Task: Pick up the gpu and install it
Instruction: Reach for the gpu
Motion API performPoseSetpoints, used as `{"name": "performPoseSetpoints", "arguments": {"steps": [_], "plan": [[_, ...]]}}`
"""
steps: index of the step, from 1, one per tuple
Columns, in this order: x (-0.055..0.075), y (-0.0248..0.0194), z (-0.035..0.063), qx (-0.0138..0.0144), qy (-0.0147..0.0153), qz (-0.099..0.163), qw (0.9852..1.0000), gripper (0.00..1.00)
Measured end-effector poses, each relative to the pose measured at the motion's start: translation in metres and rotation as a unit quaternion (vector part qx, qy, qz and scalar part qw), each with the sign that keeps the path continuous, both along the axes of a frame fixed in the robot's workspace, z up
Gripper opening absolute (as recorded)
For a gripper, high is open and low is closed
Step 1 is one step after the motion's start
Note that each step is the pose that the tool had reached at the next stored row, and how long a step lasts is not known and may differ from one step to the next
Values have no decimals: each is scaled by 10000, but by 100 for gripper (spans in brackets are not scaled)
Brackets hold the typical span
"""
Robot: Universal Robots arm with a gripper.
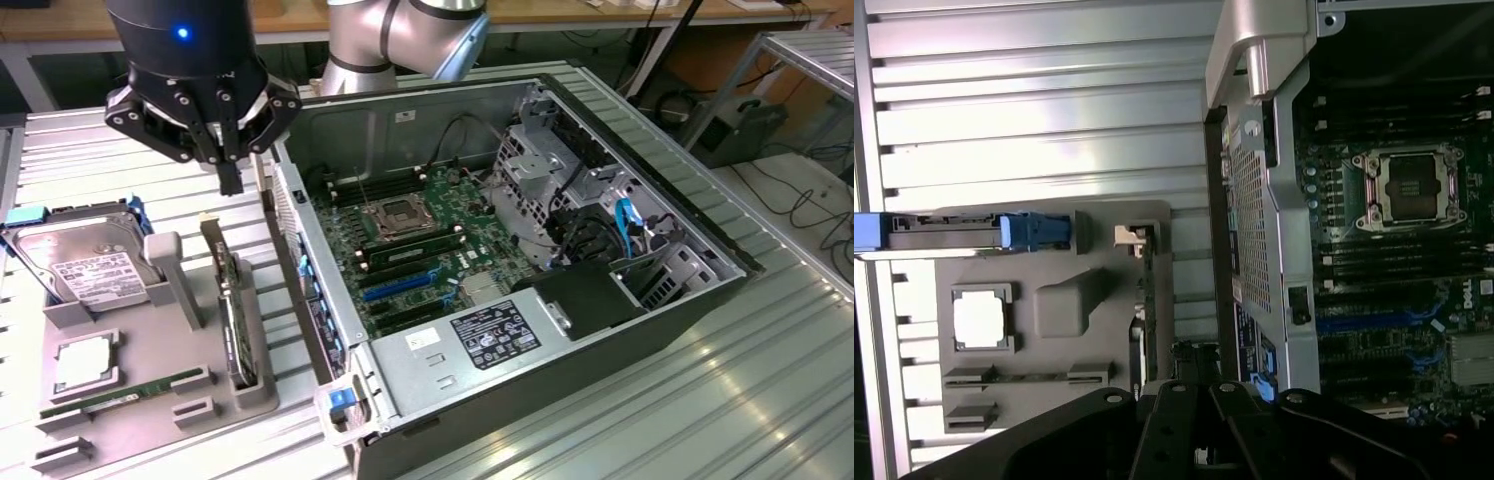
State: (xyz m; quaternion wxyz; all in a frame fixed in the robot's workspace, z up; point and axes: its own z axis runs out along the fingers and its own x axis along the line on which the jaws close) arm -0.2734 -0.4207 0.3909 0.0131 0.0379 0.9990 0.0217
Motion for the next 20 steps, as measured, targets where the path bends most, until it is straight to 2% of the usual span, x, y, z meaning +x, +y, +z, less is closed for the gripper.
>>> {"name": "performPoseSetpoints", "arguments": {"steps": [15, 20], "plan": [[-1, -50, -14, 0, 0, 0, 10000, 11], [-2, -81, -18, 0, 0, 0, 10000, 11]]}}
